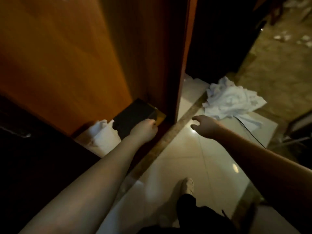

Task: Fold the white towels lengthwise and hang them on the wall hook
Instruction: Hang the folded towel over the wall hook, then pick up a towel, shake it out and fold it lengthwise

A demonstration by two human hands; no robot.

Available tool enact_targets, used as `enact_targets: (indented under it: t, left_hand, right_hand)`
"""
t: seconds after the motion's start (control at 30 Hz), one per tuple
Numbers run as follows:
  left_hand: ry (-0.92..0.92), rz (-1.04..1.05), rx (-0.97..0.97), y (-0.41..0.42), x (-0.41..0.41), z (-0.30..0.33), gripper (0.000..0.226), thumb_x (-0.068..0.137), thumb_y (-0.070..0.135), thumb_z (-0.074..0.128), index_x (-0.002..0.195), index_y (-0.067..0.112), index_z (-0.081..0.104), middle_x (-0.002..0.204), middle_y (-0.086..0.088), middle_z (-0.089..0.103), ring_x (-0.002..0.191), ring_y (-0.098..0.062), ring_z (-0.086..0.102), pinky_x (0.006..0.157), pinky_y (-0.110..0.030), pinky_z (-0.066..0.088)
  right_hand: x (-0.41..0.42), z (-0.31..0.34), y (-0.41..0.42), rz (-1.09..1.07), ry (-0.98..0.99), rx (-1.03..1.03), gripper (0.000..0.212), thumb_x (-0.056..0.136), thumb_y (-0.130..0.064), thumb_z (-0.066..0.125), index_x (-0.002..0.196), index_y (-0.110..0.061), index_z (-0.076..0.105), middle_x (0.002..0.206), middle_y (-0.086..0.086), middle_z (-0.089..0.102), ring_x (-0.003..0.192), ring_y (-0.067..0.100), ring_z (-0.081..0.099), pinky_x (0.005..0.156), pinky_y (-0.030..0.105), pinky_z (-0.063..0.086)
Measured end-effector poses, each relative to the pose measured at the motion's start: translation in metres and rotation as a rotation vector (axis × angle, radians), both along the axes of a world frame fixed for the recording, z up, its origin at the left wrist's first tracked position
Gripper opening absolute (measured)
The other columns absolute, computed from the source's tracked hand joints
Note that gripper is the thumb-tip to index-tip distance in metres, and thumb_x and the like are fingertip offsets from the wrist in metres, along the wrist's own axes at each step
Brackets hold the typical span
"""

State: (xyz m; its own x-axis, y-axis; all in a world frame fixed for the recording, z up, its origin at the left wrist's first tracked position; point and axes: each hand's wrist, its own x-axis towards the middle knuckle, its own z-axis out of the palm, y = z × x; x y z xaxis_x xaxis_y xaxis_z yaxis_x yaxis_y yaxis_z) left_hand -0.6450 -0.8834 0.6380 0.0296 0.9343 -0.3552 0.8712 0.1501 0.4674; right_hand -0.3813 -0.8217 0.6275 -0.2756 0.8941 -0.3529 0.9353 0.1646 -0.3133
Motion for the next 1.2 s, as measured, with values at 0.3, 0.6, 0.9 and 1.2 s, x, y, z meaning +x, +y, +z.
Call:
enact_targets:
  t: [0.3,0.6,0.9,1.2]
  left_hand:
    - [0.087,-0.209,-0.131,-0.001,0.130,-0.088,0.039,0.103,0.026,0.040,0.137,0.014,0.054,0.145,-0.006,0.050,0.123,-0.030,0.053,0.095,-0.037,0.047]
    - [0.137,-0.322,-0.215,0.080,0.265,-0.183,0.037,0.101,0.026,0.040,0.133,0.015,0.056,0.139,-0.004,0.052,0.115,-0.028,0.056,0.096,-0.040,0.049]
    - [0.225,-0.380,-0.278,0.203,0.374,-0.243,0.041,0.102,0.021,0.038,0.140,0.013,0.049,0.145,-0.007,0.046,0.122,-0.030,0.052,0.098,-0.040,0.047]
    - [0.304,-0.405,-0.299,0.330,0.417,-0.315,0.048,0.101,0.020,0.040,0.148,0.012,0.038,0.152,-0.010,0.038,0.131,-0.033,0.044,0.105,-0.045,0.042]
  right_hand:
    - [0.116,-0.095,-0.067,-0.291,-0.060,-0.211,0.051,0.101,-0.040,0.051,0.148,-0.020,0.046,0.150,0.006,0.050,0.128,0.029,0.055,0.104,0.041,0.045]
    - [0.231,-0.184,-0.041,-0.493,-0.019,-0.348,0.056,0.100,-0.039,0.055,0.151,-0.021,0.042,0.149,0.005,0.051,0.127,0.028,0.055,0.108,0.045,0.045]
    - [0.339,-0.254,0.071,-0.492,-0.018,-0.350,0.060,0.101,-0.038,0.053,0.155,-0.018,0.035,0.156,0.007,0.042,0.137,0.030,0.046,0.112,0.047,0.041]
    - [0.388,-0.333,0.187,-0.489,-0.020,-0.328,0.062,0.099,-0.040,0.050,0.155,-0.017,0.032,0.157,0.008,0.038,0.139,0.032,0.041,0.110,0.048,0.040]
